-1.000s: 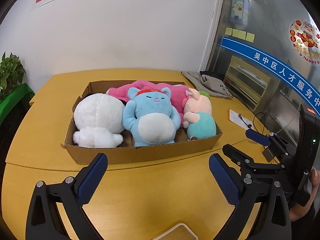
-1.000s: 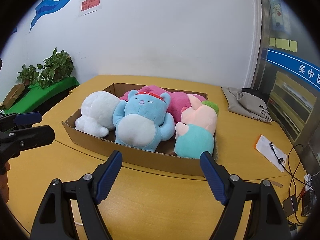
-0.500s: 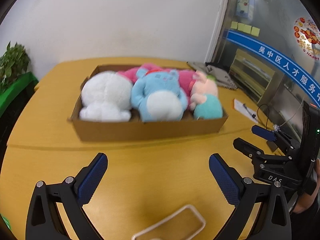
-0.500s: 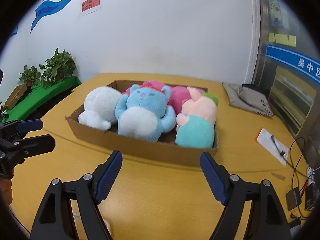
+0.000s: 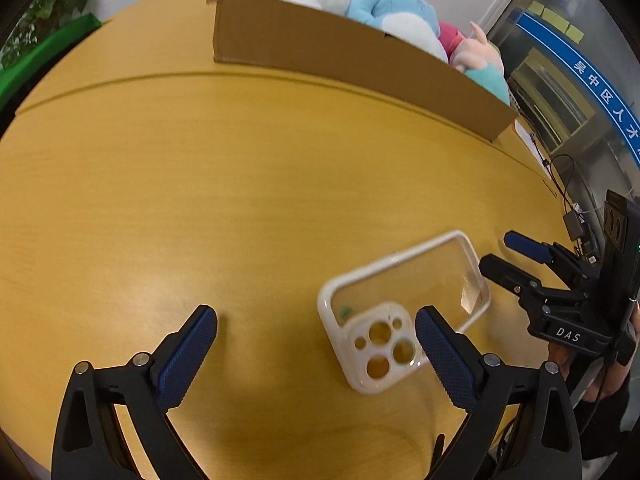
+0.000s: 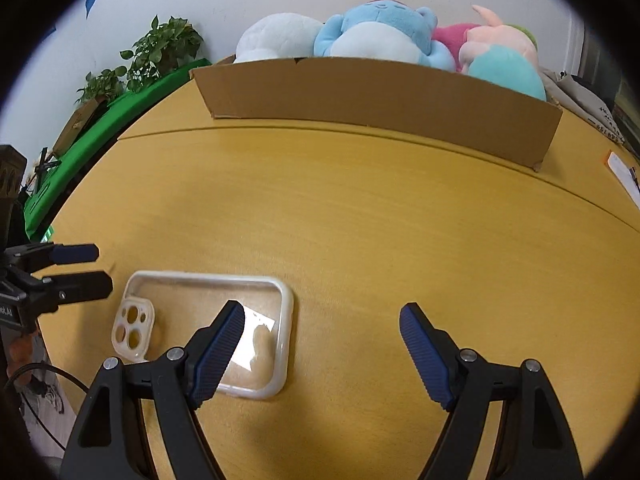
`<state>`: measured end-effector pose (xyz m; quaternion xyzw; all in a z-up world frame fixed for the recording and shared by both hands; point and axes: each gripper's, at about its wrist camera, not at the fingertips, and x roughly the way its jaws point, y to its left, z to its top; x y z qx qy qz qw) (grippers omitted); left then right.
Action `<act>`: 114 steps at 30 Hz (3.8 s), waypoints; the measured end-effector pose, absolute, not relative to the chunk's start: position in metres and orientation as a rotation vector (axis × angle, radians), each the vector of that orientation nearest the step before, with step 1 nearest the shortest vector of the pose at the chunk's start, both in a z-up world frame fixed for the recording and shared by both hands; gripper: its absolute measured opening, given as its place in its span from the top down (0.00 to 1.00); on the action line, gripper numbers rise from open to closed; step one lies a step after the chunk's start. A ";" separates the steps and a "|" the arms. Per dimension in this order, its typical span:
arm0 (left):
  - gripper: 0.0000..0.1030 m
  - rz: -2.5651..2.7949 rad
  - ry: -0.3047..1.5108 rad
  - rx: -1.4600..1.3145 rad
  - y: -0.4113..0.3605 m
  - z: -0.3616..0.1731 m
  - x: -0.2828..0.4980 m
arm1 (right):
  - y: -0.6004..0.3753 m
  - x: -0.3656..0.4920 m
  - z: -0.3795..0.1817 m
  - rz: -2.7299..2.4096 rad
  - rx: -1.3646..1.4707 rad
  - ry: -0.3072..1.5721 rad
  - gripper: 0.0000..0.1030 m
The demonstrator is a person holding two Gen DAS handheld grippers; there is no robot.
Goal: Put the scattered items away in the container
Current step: 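Move both grippers down to the clear phone case on the table, then close both grippers on the phone case's rim and lift it, then carry the phone case over the box and drop it onto the plushes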
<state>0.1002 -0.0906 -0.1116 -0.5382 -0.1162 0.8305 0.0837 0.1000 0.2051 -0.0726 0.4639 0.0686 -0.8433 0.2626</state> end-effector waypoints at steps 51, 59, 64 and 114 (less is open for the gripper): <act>0.21 1.695 0.783 -1.144 -0.008 -0.107 0.048 | 0.166 0.096 -0.072 -1.122 0.725 1.025 0.23; 0.21 1.650 0.917 -1.041 0.005 -0.053 -0.007 | 0.185 0.073 -0.033 -1.240 0.698 0.999 0.23; 0.21 1.621 1.041 -0.961 0.018 -0.005 -0.063 | 0.205 0.049 0.004 -1.338 0.655 1.009 0.23; 0.14 1.572 0.881 -1.100 0.003 0.012 -0.362 | 0.162 -0.243 0.021 -1.338 0.958 0.989 0.23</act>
